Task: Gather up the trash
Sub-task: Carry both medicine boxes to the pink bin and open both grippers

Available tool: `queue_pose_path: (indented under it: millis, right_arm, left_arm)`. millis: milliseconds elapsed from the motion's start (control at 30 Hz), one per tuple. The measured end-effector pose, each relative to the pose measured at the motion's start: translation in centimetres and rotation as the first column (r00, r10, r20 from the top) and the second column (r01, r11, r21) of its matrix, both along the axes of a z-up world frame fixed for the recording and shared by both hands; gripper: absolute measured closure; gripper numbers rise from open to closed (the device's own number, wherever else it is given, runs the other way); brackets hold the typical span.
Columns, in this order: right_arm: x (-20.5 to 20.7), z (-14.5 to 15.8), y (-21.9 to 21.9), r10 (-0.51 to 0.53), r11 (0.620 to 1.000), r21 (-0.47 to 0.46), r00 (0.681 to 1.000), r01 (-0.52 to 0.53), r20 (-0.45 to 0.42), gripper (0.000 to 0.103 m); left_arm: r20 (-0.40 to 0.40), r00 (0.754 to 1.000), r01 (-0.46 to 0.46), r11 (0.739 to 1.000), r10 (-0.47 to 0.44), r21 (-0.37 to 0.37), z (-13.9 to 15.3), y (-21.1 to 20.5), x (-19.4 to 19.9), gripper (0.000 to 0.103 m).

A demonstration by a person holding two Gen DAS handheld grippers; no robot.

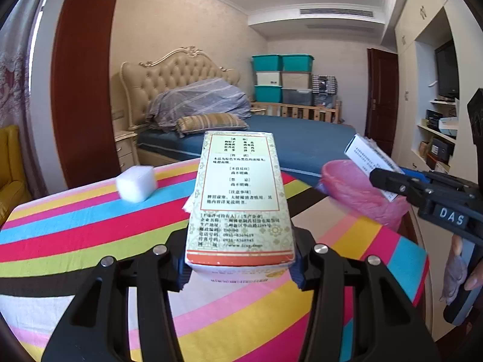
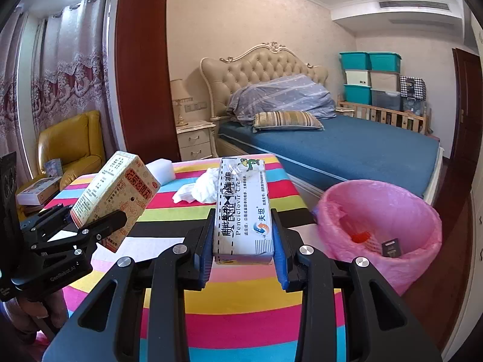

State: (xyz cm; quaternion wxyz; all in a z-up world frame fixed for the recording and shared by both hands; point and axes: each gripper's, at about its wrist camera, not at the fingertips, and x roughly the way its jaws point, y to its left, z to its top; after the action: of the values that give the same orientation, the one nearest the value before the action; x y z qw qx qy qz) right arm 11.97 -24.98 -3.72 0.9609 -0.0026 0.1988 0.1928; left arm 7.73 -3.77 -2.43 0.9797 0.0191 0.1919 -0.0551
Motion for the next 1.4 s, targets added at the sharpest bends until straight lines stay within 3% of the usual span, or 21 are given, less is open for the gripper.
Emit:
queue_pose_path:
  millis: [367,833,1400]
  right_arm:
    - [0.6,-0.1,-5.7,-0.109,0.994,0.031,0.994,0.109,-0.008,0.070]
    - [2.0,-0.1,-14.6,-0.250,0.967,0.044,0.968,0.250,-0.011,0.070]
    - [10.1,0.3,-19.6,-0.257,0.965,0.041,0.964,0.260,-0.069,0.070]
  left_arm:
    - [0.005,0.993,0.114,0.993,-0.114,0.015,1.2,-4.8,2.0,0.054]
    - [-0.021,0.966,0.257,0.966,-0.257,0.007,1.5,-11.9,6.3,0.054]
    - [-0.095,0.937,0.329,0.941,-0.335,-0.075,1.8,-18.3,15.0,0.054]
